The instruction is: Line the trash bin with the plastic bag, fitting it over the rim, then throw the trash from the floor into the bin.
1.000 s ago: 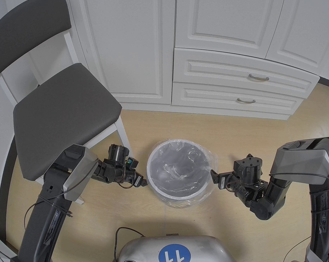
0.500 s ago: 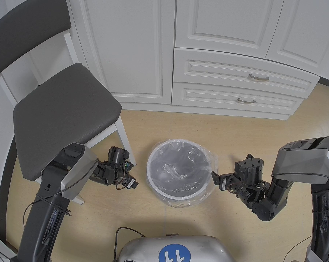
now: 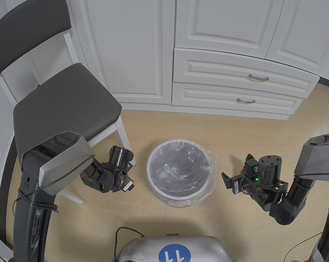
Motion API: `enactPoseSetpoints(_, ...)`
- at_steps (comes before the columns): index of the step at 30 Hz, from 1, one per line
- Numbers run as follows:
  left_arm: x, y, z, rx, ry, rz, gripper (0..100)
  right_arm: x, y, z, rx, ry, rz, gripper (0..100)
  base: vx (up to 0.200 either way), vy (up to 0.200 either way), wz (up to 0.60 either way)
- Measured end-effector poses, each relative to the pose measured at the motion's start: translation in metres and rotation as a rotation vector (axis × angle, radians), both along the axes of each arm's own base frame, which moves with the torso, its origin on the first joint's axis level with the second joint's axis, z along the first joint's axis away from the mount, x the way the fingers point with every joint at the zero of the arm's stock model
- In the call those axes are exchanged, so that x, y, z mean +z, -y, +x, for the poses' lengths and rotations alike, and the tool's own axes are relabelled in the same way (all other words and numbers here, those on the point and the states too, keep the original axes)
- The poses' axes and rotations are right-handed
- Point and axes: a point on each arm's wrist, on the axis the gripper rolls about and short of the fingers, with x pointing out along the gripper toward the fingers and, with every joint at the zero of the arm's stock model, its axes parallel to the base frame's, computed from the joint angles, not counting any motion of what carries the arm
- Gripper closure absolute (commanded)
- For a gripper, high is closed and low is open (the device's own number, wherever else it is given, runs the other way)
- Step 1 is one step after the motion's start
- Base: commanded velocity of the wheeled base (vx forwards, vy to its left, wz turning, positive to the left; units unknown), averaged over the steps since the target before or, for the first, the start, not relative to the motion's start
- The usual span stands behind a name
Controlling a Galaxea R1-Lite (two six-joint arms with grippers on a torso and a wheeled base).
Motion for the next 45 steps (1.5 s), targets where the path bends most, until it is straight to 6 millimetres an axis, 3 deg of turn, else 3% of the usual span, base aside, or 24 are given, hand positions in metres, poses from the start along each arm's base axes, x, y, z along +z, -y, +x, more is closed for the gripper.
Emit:
enactPoseSetpoints(14, 0.066, 0.016, -0.098, -0.072, 0.081, 0.015, 0, 0.044, 0.035, -0.049, 0.018, 0.161, -0.174, 0, 0.0, 0.0, 0.0)
enactPoseSetpoints(22, 0.107, 0.008, -0.148, -0.156, 0.19, -0.211, 0, 0.06, 0.048, -0.07, 0.048, 0.201, -0.18, 0, 0.0, 0.0, 0.0)
enactPoseSetpoints(30, 0.163, -0.015, -0.184, -0.19, 0.353, -0.365, 0, 0.074, 0.056, -0.078, 0.05, 0.256, -0.161, 0, 0.0, 0.0, 0.0)
enactPoseSetpoints(38, 0.228, -0.06, -0.219, -0.117, 0.612, -0.471, 0, 0.096, 0.065, -0.087, 0.077, 0.313, -0.121, 0, 0.0, 0.0, 0.0)
enactPoseSetpoints(45, 0.255, -0.093, -0.245, -0.037, 0.769, -0.495, 0, 0.126, 0.073, -0.111, 0.085, 0.348, -0.098, 0, 0.0, 0.0, 0.0)
